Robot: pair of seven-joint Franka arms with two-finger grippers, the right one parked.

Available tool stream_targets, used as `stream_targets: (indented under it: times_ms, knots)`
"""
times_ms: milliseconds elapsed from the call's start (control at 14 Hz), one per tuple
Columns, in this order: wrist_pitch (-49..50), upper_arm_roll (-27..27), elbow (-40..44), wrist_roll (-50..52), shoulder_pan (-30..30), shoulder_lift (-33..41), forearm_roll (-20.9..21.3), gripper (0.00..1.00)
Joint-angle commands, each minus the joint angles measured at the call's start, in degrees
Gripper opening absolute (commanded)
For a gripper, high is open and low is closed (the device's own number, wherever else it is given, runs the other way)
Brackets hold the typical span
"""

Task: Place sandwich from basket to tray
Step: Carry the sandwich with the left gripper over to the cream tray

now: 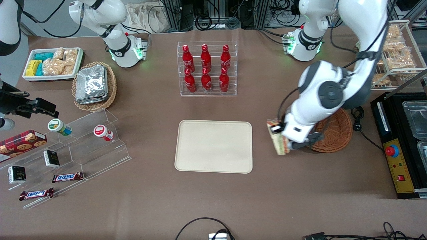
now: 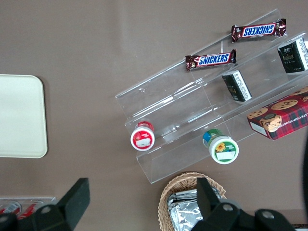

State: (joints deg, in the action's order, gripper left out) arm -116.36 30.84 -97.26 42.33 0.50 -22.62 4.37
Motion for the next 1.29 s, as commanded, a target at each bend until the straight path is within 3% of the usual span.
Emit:
stream_targets:
  times_ms: [0, 286, 643, 714, 786, 857, 1214]
  knots:
    - [2.3, 2.2, 9.5, -2.7, -4.0, -10.8, 6.4, 0.00]
    - [0.5, 2.0, 12.3, -5.2, -9.2, -20.8, 12.9, 0.00]
    - [-2.1, 1.5, 16.0, -4.1, -10.3, -25.5, 13.6, 0.00]
    - [-2.0, 1.3, 15.9, -3.8, -10.3, -25.6, 13.7, 0.21]
    - [-2.0, 1.2, 15.6, -2.8, -10.3, -25.6, 13.9, 0.89]
    - [-2.0, 1.2, 15.6, -2.5, -10.3, -25.6, 13.9, 1.00]
    - [-1.4, 1.2, 16.1, -2.5, -9.6, -24.1, 13.8, 1.00]
